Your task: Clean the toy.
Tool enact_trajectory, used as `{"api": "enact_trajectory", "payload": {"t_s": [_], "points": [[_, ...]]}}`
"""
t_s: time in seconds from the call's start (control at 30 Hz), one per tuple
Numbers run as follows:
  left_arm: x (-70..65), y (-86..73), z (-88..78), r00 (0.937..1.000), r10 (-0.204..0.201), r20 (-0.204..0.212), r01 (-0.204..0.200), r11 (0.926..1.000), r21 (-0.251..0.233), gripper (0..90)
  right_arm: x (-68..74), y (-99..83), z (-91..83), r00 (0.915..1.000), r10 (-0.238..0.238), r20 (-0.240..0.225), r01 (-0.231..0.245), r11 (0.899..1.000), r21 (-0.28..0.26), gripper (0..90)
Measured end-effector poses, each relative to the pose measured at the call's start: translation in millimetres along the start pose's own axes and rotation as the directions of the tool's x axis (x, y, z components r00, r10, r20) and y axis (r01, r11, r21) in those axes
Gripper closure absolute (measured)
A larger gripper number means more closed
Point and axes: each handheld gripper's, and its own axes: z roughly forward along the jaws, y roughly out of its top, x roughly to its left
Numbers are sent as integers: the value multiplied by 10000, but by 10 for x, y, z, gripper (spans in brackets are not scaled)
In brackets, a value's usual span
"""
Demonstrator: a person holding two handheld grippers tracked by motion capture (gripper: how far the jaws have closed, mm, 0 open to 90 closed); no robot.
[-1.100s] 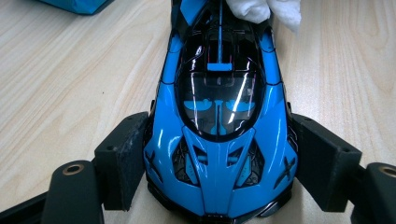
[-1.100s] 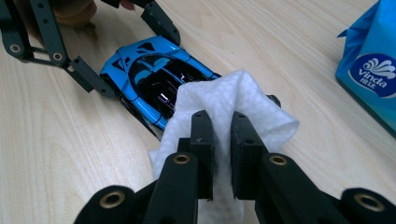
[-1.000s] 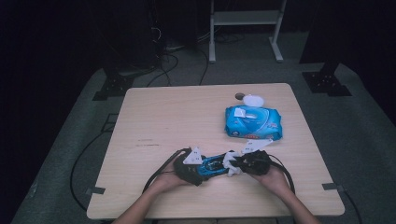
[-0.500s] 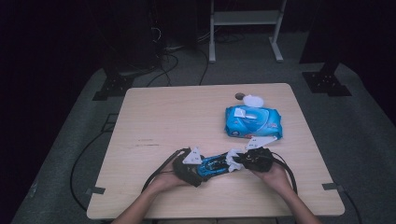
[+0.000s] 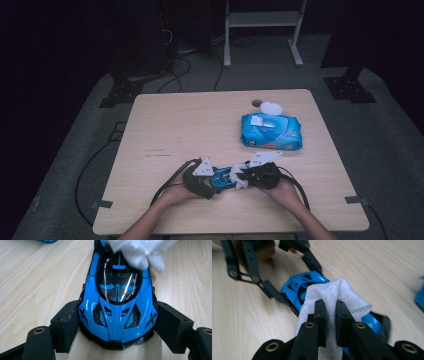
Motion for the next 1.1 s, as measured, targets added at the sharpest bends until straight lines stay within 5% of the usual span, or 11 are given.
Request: {"api": "enact_trajectory", "payload": {"t_s": [0.13,0.33,0.57,0.67,0.93,1.1], "points": [[5,2,-1,10000,44,8,-44,10000,27,247,-30,15,-1,10000,-68,13,68,9999,79,813],[5,4,1,10000,66,-12,-66,10000,22,247,-84,-92,-130,9978,-61,667,40,9995,304,814],[4,-2,6,10000,-45,-14,45,10000,-60,249,135,40,50,9977,-672,-25,672,9976,177,814],[8,-3,8,10000,-31,-6,31,10000,-81,249,121,49,53,9973,-712,-158,715,9972,222,814],[14,1,9,10000,54,-33,-54,10000,-42,249,-43,-71,-107,9992,-328,244,317,9985,456,813],[29,-1,8,10000,-3,-16,3,10000,-34,249,36,-40,-31,9987,-454,246,446,9985,316,813]]}}
